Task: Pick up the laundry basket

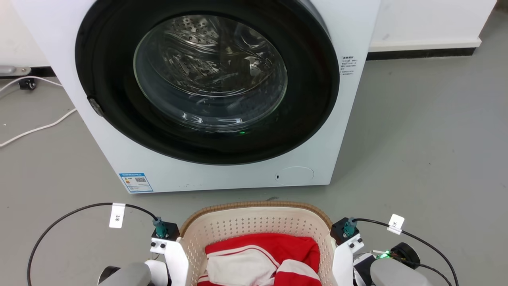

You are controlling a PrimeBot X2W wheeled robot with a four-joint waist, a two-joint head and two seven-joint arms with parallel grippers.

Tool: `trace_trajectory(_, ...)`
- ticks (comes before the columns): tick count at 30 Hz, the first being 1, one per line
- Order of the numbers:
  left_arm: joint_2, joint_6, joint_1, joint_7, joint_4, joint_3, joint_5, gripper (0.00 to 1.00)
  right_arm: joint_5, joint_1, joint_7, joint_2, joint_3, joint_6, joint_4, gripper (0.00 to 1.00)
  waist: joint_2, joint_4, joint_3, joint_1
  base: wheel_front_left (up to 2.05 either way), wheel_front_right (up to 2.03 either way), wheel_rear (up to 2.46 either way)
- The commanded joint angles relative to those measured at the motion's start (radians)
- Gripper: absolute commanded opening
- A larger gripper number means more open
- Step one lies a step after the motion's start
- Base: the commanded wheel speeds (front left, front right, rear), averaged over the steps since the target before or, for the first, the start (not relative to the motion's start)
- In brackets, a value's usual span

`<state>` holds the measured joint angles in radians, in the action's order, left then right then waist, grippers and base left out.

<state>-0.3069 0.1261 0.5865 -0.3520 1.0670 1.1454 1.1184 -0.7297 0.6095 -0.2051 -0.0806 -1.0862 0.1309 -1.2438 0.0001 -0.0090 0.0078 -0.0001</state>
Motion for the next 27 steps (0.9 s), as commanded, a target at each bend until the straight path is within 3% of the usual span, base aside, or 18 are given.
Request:
trace_trajectory(1, 0.000, 0.007, -0.009, -0.015, -0.011, 0.010, 0.012, 0.00, -0.008, -0.008, -0.004, -0.012, -0.013, 0.000, 0.006, 0.00, -0.0001, 0.004, -0.007, 0.0001, 0.00, 0.00, 0.00)
trace_trajectory(27, 0.011, 0.007, -0.002, -0.042, -0.007, 0.092, 0.096, 0.00, -0.128, -0.010, -0.058, -0.031, -0.134, 0.000, 0.024, 0.00, -0.0001, 0.010, -0.028, 0.0001, 0.00, 0.00, 0.00)
